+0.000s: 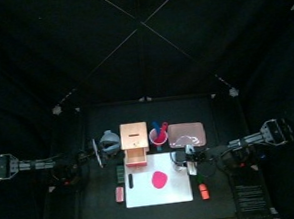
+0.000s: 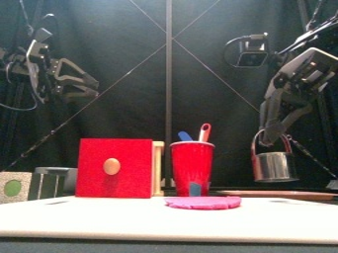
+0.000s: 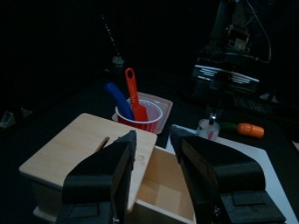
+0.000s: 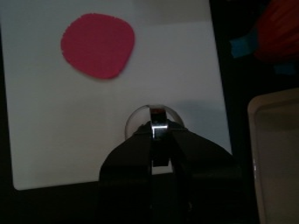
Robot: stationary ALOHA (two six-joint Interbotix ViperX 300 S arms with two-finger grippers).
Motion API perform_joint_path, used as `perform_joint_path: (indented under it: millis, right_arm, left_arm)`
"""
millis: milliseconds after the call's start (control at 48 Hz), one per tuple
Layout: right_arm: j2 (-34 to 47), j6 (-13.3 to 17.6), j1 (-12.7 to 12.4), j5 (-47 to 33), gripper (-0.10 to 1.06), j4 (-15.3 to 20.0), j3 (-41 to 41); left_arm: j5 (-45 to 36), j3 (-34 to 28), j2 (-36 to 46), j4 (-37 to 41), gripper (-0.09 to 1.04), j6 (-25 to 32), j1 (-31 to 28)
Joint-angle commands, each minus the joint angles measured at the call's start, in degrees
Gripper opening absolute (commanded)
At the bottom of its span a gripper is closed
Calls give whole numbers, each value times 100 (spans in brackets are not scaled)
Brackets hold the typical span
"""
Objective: Get the cutter from the drawer then cut the dough then place the extra dough in the bowl
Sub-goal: Shut the drawer
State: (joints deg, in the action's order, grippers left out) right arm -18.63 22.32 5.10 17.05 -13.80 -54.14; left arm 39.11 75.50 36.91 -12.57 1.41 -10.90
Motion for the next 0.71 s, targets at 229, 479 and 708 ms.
perform_joint_path:
  millis: [229, 479, 708]
  right_arm:
    - [281, 26, 9, -185, 60, 79, 149]
    - [316, 26, 35, -211, 70, 193, 360]
    - [299, 18, 35, -220, 76, -35, 853]
  left_arm:
    - [-35, -176, -9, 18, 76, 9, -220]
    - [-246, -176, -35, 9, 76, -9, -264]
    - [-563, -422, -176, -158, 75, 9, -422]
